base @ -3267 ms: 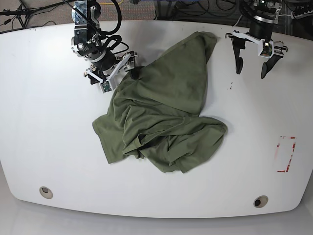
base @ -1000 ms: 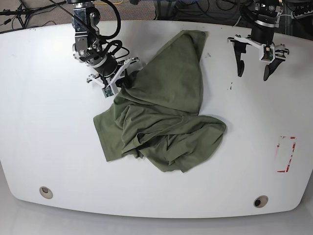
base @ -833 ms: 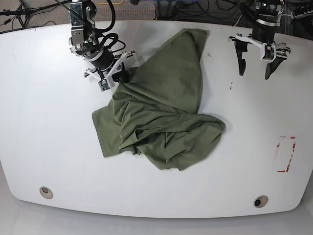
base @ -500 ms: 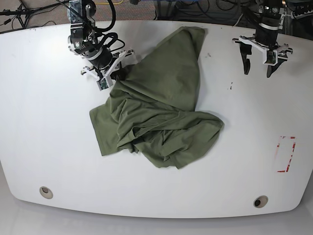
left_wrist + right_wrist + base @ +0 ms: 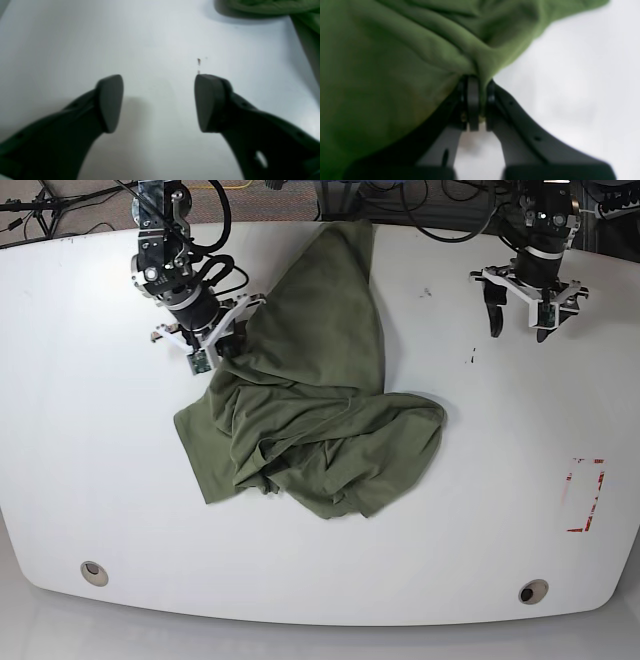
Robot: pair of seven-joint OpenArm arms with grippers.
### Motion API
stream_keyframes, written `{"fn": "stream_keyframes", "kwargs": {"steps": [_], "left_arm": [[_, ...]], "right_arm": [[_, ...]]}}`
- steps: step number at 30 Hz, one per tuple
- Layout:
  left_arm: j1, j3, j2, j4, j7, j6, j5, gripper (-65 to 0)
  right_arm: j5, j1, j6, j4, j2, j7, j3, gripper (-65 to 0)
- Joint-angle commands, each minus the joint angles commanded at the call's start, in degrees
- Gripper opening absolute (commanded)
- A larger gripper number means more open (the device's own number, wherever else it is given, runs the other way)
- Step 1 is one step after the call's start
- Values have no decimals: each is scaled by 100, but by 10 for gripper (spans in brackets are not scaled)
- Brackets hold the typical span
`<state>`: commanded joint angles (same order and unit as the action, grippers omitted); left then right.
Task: Fold the T-shirt properly
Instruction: 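Grasp the T-shirt edge with the right gripper and drag it slightly, then reach the left gripper to the shirt's opposite edge and grasp it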
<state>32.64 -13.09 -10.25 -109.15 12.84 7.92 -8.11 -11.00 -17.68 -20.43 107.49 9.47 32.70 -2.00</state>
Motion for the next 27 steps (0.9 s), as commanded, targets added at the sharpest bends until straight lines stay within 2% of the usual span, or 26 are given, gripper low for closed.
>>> {"fn": "stream_keyframes", "kwargs": {"steps": [6,10,14,16,22,27], "left_arm": [[-230,-22,3,-72,272,-19,-45,-205],[-535,-98,5,-207,614,-32,-155,-204],[-946,-165,9,-353,1004,-27,-296,-199],[-1452,-66,45,-339,1399,-52,-400,-201],[-1716,54,74,-223,1646,-47,-473,-204],[-2008,-13,114,57,2080,-30,-630,-214]], "right_arm": [[-5,-6,1,72,-50,5,53,-632],[-17,8,16,74,-145,-2,58,-636],[-5,39,19,25,-288,-40,47,-643],[-12,7,27,168,-515,-1,54,-646],[-7,-51,39,170,-573,-5,67,-647],[-17,-166,45,289,-541,21,67,-647]]}}
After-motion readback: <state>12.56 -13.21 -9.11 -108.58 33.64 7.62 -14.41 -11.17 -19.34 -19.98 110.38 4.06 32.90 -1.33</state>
